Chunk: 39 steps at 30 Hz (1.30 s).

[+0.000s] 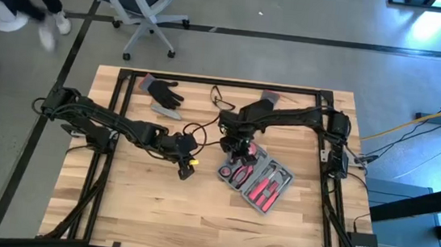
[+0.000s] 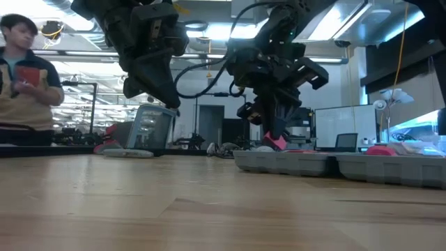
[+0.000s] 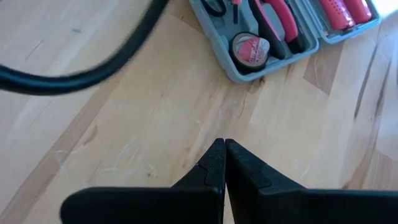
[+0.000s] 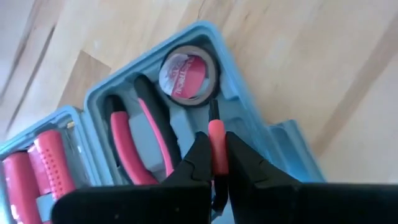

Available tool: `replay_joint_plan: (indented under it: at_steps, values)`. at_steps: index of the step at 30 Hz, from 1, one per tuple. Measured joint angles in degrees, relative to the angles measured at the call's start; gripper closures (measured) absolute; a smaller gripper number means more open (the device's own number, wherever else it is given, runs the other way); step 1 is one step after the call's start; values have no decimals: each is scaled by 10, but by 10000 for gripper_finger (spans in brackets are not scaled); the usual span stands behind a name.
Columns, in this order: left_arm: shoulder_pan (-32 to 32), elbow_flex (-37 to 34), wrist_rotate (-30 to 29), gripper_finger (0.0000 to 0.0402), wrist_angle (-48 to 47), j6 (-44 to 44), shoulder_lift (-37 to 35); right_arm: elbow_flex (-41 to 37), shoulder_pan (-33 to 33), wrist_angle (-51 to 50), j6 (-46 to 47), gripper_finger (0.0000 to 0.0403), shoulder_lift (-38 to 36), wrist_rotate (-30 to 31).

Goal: Prefit tool cases

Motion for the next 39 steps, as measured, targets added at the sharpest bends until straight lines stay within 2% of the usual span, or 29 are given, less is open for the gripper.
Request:
replay_joint_plan:
  at_steps: [20, 29, 33, 39]
  values:
    - [0, 0, -4, 401, 0, 1, 0, 0, 0, 17, 37, 388, 17, -48]
    - [0, 0, -6, 401, 0, 2, 0, 0, 0, 12, 41, 388, 17, -51]
    - [0, 0, -7, 402, 0, 3, 0, 0, 3, 11, 43, 345, 17, -65]
    - [0, 0, -10, 401, 0, 3, 0, 0, 8, 13, 59, 290, 17, -53]
